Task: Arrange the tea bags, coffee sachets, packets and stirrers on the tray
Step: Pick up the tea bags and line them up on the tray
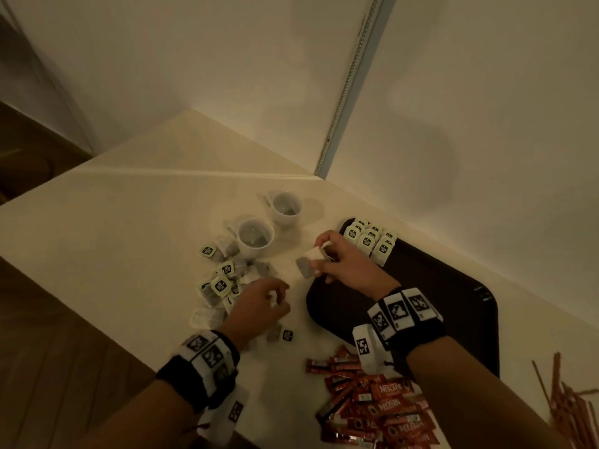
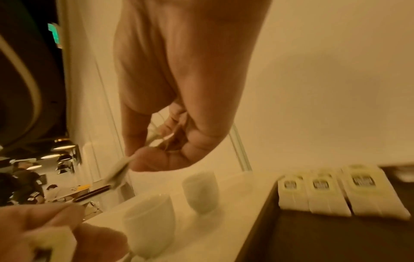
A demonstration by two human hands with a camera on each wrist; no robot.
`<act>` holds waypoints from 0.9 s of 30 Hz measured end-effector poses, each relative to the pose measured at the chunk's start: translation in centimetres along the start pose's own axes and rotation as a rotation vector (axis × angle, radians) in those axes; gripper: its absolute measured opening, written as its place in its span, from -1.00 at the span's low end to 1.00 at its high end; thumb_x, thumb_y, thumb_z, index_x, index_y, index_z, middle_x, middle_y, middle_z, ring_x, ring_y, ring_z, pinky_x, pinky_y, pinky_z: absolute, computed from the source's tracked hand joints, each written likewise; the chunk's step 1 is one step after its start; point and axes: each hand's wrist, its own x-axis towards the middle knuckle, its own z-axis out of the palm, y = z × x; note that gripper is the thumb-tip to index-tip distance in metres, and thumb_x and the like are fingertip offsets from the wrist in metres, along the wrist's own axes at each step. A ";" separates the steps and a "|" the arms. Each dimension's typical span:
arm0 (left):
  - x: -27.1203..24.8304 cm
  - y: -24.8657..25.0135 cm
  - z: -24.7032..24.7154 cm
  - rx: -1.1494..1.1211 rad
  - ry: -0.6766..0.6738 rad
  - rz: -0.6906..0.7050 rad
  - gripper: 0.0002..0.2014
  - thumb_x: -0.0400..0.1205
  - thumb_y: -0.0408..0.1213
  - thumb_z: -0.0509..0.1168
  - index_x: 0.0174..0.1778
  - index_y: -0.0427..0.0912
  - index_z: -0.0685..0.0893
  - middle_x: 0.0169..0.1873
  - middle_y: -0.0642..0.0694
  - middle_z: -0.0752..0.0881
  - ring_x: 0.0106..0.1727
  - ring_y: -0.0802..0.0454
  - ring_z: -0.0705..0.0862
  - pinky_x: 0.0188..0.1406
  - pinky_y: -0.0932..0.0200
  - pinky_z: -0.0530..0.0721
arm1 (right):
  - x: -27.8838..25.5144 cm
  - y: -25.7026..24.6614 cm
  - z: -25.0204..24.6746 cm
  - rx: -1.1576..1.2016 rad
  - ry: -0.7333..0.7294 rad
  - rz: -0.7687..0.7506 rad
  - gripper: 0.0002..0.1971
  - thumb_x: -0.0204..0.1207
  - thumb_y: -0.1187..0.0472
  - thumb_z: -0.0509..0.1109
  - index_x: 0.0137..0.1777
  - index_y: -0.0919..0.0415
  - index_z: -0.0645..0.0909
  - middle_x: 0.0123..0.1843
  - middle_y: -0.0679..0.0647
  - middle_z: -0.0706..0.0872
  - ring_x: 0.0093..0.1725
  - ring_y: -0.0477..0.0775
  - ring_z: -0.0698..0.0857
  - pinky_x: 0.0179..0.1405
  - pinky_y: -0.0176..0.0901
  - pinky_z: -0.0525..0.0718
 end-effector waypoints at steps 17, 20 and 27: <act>1.6 2.5 -4.0 -1.145 -0.158 -0.468 -0.74 0.67 -0.11 0.21 0.16 -0.16 0.64 -0.25 -0.15 0.62 -0.38 0.03 0.65 -0.43 0.20 0.67 | -0.9 0.6 4.6 -0.335 0.027 -0.193 -0.80 0.47 0.06 0.48 -0.13 0.16 0.58 -0.11 0.02 0.61 -0.22 -0.22 0.55 -0.23 -0.49 0.48; 1.7 2.4 -4.8 -1.158 -0.170 -0.482 -0.74 0.65 -0.12 0.18 0.15 -0.12 0.65 -0.36 -0.13 0.60 -0.34 -0.02 0.63 -0.39 0.15 0.69 | -0.9 3.7 6.8 -0.505 -0.097 -0.082 -0.82 0.57 0.13 0.39 0.00 0.26 0.63 -0.07 0.09 0.70 -0.16 -0.05 0.64 -0.23 -0.42 0.49; 1.9 2.0 -5.6 -1.291 -0.119 -0.475 -0.63 0.57 0.10 0.22 -0.29 -0.17 0.55 -0.43 -0.11 0.58 -0.43 0.03 0.59 -0.43 0.25 0.64 | -2.1 6.6 10.0 -0.774 -0.231 0.062 -0.62 0.49 0.16 0.44 0.22 0.26 0.43 0.23 0.21 0.58 0.18 0.22 0.56 0.14 -0.03 0.49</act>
